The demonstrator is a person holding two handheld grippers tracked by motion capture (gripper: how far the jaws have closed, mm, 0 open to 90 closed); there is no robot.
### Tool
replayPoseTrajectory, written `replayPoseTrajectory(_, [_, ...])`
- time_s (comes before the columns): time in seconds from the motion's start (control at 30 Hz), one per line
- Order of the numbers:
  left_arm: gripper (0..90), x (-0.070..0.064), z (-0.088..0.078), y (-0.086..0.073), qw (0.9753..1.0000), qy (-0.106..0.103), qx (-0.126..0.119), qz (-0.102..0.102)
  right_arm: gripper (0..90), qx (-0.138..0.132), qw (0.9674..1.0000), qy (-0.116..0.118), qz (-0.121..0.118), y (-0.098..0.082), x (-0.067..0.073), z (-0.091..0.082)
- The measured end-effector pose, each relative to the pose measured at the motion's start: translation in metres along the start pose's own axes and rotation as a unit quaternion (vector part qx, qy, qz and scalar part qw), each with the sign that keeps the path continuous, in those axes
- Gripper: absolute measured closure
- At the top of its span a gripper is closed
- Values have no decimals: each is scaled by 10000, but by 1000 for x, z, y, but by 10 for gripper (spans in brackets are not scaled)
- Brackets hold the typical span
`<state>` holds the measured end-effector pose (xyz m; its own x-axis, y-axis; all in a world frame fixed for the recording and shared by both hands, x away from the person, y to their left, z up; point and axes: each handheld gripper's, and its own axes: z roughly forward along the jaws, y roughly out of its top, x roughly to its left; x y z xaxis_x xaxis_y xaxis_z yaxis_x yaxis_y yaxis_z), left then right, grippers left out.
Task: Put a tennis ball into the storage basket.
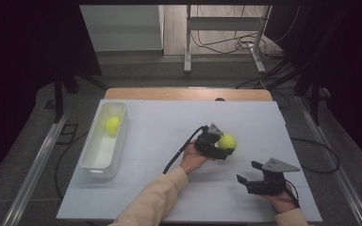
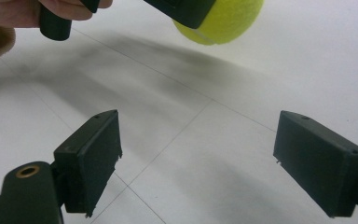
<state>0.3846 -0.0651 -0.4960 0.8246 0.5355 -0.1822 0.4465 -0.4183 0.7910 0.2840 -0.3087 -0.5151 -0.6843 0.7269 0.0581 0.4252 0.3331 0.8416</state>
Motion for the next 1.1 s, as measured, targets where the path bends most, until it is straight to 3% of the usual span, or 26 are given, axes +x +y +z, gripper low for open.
replayPoseTrajectory(1.1, [271, 6, -31, -13, 9998, 104, -161, 7, 156, 34, 10000, -43, 9, 0, 0, 1])
